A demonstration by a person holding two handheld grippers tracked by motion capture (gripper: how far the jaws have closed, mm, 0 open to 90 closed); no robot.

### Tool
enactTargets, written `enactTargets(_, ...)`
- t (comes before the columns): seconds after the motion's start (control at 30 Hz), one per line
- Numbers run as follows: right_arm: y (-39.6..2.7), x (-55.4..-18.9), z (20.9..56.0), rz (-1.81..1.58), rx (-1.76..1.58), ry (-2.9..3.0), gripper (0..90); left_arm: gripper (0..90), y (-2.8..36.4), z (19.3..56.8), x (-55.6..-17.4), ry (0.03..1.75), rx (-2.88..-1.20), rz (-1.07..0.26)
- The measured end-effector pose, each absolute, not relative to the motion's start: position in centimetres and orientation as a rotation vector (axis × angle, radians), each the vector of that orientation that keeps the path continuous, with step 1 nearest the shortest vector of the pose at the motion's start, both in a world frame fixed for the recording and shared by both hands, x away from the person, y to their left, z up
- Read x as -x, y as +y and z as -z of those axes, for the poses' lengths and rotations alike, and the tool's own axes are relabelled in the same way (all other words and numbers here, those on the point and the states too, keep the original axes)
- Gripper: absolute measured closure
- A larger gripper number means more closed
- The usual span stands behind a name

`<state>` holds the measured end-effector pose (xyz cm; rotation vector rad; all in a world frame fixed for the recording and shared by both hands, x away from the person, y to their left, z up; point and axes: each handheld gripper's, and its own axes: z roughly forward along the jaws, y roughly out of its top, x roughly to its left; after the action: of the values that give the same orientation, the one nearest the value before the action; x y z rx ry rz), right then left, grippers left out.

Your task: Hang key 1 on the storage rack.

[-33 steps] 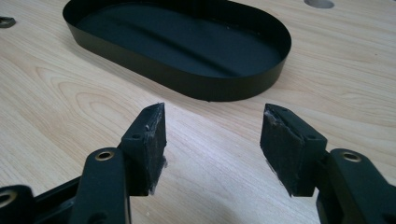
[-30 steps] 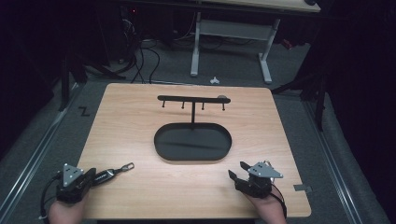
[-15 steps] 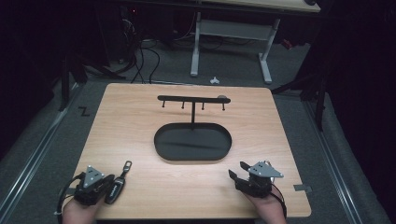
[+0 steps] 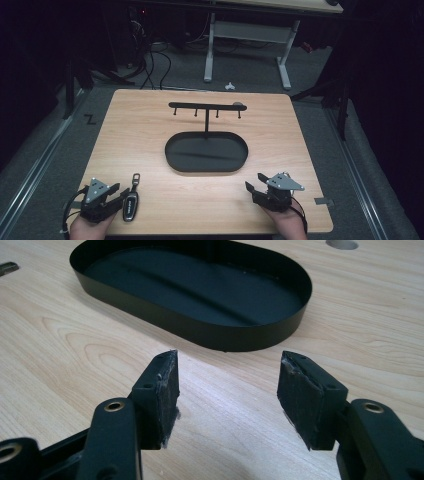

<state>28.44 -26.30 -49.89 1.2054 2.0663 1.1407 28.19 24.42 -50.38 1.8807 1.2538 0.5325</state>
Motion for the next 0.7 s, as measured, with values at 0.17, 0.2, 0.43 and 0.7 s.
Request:
enactTargets(0.17, -26.6, -28.3, 49.6, -1.16, -1.212, 2.047, 42.3, 57.2, 23.3, 50.1, -26.1, 1.275, -1.944, -0.602)
enactTargets(0.2, -26.7, -28.4, 49.7, -1.16, -1.216, 2.053, 42.3, 57.7, 23.0, 50.8, -25.6, 1.275, -1.971, -0.599)
enactTargets(0.43, -26.2, -28.4, 49.5, -1.162, -1.197, 2.055, 42.6, 74.0, 22.7, 52.5, -25.4, 1.332, -1.974, -0.526)
enactTargets(0.7, -26.3, -28.5, 49.7, -1.157, -1.2, 2.063, 42.9, 86.7, 19.9, 52.4, -25.9, 1.259, -2.039, -0.561)
